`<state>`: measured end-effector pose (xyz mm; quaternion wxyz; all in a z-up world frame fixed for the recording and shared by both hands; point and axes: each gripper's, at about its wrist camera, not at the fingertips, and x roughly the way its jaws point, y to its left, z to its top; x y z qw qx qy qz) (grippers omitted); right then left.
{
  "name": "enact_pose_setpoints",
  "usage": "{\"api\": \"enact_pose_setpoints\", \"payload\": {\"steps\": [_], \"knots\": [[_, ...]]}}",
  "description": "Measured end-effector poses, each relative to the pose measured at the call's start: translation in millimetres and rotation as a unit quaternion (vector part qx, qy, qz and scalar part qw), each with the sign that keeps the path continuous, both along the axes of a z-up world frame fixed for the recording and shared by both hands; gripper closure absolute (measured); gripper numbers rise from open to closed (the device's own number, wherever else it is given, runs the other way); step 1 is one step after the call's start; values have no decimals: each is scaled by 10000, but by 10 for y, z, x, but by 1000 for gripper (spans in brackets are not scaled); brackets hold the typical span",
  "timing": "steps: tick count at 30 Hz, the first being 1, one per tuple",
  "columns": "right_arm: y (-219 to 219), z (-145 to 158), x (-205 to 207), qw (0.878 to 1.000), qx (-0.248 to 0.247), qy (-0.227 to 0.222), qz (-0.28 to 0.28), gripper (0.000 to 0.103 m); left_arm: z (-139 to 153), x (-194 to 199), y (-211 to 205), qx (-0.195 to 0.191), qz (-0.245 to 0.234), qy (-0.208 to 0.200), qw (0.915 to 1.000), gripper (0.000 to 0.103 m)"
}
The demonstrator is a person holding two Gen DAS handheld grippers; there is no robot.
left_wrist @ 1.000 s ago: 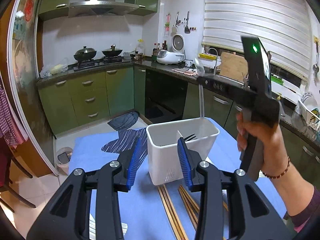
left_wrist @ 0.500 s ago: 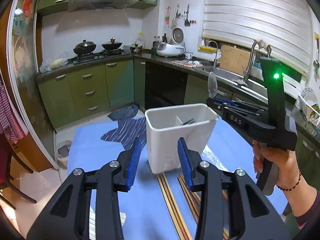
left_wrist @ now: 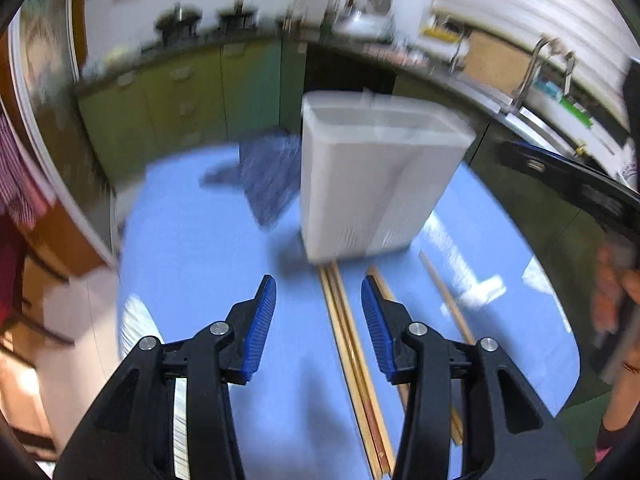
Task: Organize utensils
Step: 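Lower the left tool onto a wooden chopstick and close on it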
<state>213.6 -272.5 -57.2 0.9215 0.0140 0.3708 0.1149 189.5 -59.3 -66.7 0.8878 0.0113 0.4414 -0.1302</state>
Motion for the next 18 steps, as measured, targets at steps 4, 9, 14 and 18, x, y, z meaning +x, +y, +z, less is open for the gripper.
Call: {"api": "enact_pose_setpoints", "payload": {"steps": [4, 9, 14, 18], "knots": [[-37, -379, -25, 9955, -291, 879, 214, 65, -328, 202, -26, -85, 44, 771, 9970, 72], [-124, -674, -5, 9904, -257, 1330, 259, 65, -606, 345, -100, 17, 139, 1215, 9925, 78], [-186, -753, 17, 9891, -222, 1431, 264, 65, -754, 477, -156, 73, 151, 1527, 9881, 82], [-214, -747, 68, 9887, -213, 1459, 271, 65, -819, 518, -200, 93, 157, 1647, 9862, 84]]}}
